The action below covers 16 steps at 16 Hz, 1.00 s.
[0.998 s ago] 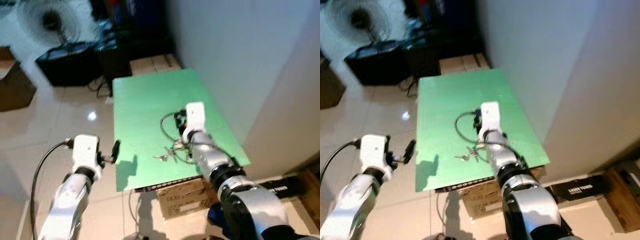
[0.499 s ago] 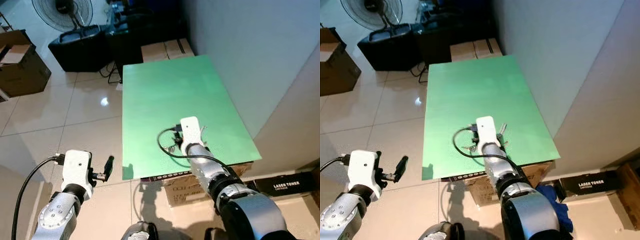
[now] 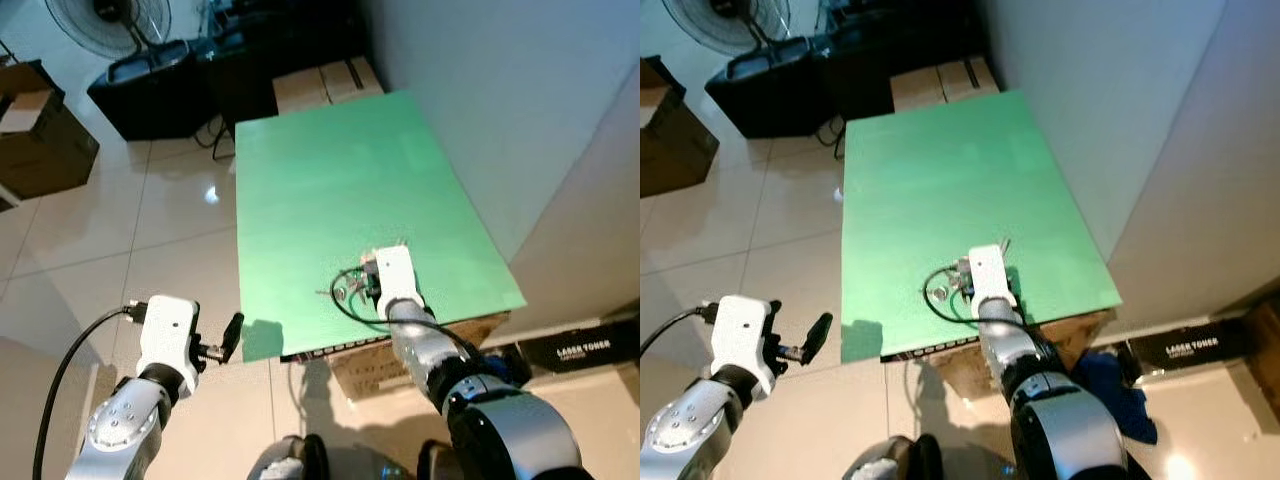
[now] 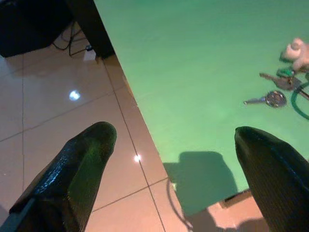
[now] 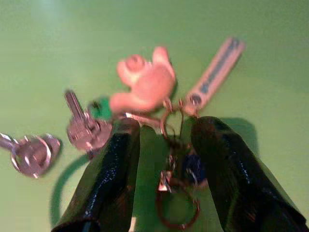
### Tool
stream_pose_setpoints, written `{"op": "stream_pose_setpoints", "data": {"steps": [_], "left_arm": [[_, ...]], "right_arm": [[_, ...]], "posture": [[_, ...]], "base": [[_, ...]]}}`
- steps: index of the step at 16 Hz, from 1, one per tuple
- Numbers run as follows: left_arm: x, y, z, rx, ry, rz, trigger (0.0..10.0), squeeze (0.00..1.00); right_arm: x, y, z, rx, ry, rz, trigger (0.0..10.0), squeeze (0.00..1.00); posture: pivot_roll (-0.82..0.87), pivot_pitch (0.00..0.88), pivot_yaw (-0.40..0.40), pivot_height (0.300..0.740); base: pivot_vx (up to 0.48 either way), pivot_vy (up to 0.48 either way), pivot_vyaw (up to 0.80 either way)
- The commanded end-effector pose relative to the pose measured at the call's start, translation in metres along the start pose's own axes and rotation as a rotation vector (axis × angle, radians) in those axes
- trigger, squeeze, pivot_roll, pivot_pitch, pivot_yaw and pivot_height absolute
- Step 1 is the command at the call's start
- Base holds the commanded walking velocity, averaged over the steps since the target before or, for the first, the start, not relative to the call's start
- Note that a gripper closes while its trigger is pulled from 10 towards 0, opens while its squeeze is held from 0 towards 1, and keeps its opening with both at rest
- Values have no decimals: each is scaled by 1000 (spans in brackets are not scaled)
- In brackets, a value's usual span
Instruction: Hang keys on a hook
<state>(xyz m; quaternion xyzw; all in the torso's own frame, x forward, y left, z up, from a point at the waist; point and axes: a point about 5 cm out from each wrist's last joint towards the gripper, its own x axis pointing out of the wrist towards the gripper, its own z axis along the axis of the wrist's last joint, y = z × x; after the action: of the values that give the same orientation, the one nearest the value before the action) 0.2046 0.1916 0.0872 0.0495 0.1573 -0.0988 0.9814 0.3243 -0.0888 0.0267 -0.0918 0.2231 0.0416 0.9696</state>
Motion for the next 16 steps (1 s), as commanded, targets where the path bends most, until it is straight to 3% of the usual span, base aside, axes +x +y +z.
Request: {"op": "stream_pose_setpoints", "data": {"steps": [1, 4, 5, 6, 16], "left_arm": [[-6, 3, -3, 8, 28, 0, 10000, 0], [-13, 5, -6, 8, 47, 7, 10000, 0], [-15, 5, -6, 8, 52, 8, 10000, 0], [-17, 4, -7, 7, 57, 8, 10000, 0], [-19, -5, -10, -14, 86, -15, 10000, 0]], "right_arm": [[-3, 5, -10, -10, 40, 11, 10000, 0], [-3, 5, -13, -12, 50, 8, 10000, 0], [-3, 5, -13, -10, 50, 9, 3725, 0], [-4, 5, -13, -10, 48, 10, 0, 0], [-9, 14, -27, -11, 68, 24, 0, 0]], "posture": [[116, 234, 211, 740], [130, 252, 210, 740], [130, 253, 210, 740], [128, 256, 208, 740], [109, 279, 208, 740]], "base": [[0, 0, 0], [0, 0, 0], [0, 0, 0], [0, 0, 0], [0, 0, 0]]}}
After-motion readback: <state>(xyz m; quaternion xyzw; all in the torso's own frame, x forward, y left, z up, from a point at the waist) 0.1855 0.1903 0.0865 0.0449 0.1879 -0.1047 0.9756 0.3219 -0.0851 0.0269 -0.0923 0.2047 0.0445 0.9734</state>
